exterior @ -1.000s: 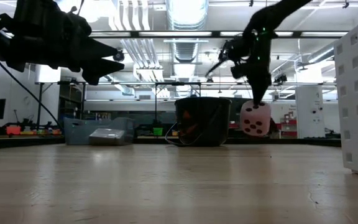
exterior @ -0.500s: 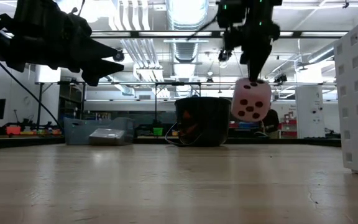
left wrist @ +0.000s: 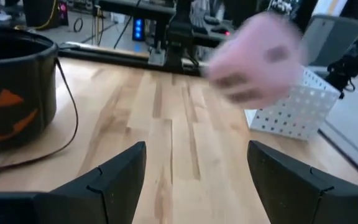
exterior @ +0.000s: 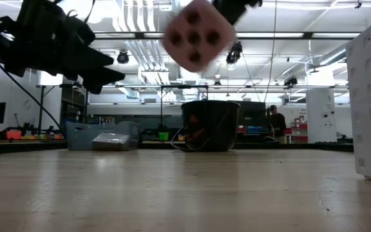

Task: Pick & Place Toys
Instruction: Put the pink dice into the transparent bin

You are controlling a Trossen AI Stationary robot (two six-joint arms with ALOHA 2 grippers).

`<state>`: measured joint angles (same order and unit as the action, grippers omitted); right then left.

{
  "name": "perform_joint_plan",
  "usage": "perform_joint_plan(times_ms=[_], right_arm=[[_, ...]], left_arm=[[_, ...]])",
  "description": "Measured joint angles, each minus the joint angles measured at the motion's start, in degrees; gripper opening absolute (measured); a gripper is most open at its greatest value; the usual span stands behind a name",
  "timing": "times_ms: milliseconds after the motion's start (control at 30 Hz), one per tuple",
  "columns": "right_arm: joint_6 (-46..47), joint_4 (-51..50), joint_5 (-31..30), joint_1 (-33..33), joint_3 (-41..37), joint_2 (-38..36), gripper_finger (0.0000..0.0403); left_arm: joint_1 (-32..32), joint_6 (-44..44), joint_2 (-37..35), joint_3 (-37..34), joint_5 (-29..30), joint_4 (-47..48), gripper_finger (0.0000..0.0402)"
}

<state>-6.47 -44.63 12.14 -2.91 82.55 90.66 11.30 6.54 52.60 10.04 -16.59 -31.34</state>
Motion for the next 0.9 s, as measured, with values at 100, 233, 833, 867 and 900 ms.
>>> perform_joint_plan(times_ms=[100, 233, 833, 867, 900], right_arm=[[-0.9, 9.5, -1.4, -4.5, -1.2, 0.4, 0.0025], [-2.3, 16.3, -4.7, -8.1, -2.2, 0.6, 0.0026], [-3.4, 17.3, -11.0, -8.5, -2.3, 0.7, 0.0026], [-3.4, 17.3, -11.1, -8.5, -2.3, 0.7, 0.0026], [-3.4, 17.4, -11.2, -8.5, -2.3, 0.7, 0.0026]], left_arm=[[-0.1, -2.2, 0.0, 0.0, -1.5, 1.1, 0.0279], [-0.2, -3.3, 0.0, 0.0, -4.0, 1.2, 0.0279], [-5.4, 7.8, 0.2, 0.0, 2.8, 2.3, 0.0279], [-5.6, 6.0, 0.2, 0.0, 3.2, 2.1, 0.0279], [-6.0, 4.4, 0.5, 0.0, 3.2, 1.6, 0.0279]])
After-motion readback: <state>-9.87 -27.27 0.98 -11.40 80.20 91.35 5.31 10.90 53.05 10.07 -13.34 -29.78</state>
